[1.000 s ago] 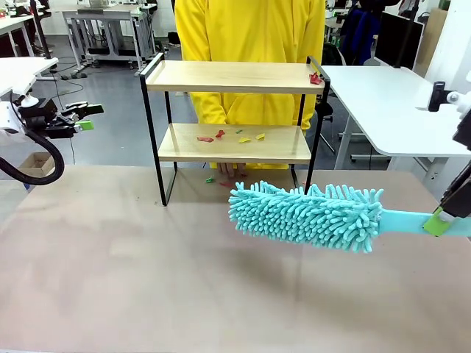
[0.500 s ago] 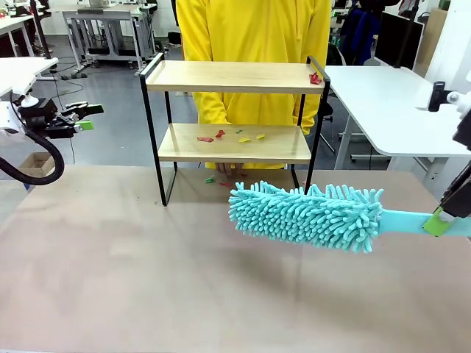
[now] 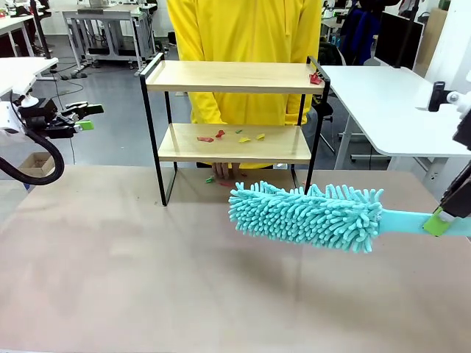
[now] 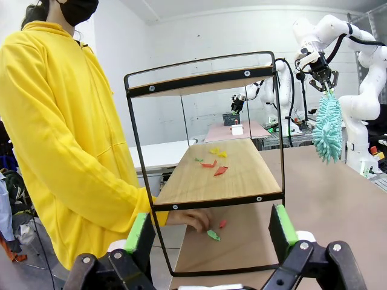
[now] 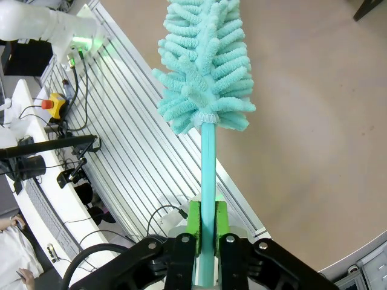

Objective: Clean the shelf.
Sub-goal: Clean the specific section of the Shelf indicated by the human with the Duster.

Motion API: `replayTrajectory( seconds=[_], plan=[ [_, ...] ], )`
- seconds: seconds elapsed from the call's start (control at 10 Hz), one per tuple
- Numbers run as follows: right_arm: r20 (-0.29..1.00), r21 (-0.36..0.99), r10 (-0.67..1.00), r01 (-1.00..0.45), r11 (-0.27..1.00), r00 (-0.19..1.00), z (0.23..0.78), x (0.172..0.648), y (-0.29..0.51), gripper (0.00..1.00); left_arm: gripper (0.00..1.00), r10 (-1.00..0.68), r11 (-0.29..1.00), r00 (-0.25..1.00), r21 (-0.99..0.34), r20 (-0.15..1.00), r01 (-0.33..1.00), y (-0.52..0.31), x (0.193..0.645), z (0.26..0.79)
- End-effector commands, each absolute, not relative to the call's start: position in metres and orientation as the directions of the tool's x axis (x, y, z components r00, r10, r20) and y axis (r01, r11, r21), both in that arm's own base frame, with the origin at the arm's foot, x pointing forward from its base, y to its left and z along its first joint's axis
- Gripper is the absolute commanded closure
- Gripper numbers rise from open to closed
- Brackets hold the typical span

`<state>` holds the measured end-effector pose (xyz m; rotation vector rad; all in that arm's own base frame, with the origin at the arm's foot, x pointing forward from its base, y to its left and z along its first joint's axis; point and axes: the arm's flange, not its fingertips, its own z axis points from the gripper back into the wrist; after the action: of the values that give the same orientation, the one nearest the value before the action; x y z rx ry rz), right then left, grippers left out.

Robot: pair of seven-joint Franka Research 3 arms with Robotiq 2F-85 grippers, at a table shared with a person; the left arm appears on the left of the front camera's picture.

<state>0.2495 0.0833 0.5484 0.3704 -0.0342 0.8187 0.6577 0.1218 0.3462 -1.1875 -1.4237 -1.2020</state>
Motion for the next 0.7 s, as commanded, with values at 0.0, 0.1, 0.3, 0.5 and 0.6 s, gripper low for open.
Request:
replayTrajectory(
  seconds=[0.0,0.1,0.3,0.5,0.6],
  plan=[
    [0.171,0.316,0.709,-0.719,0.619,0.685,0.555,0.250,0.083,0.87,0.00,0.120,0.059,-0.138,0.132,0.983,0.989,0.122,0.656,0.348],
    [0.171,0.316,0.709,-0.719,0.619,0.685,0.555,0.250,0.083,0.87,0.00,0.120,0.059,-0.138,0.132,0.983,0.989,0.122,0.656,0.348],
    [0.171,0.309,0.707,-0.719,0.623,0.686,0.548,0.249,0.083,0.87,0.00,0.120,0.059,-0.138,0.132,0.983,0.989,0.122,0.656,0.348],
    [0.155,0.276,0.635,-0.651,0.707,0.757,0.540,0.257,0.133,0.87,0.00,0.120,0.059,-0.138,0.132,0.983,0.989,0.122,0.656,0.348],
    [0.128,0.278,0.616,-0.625,0.730,0.777,0.532,0.262,0.160,0.87,0.00,0.120,0.059,-0.138,0.132,0.983,0.989,0.122,0.656,0.348]
  ],
)
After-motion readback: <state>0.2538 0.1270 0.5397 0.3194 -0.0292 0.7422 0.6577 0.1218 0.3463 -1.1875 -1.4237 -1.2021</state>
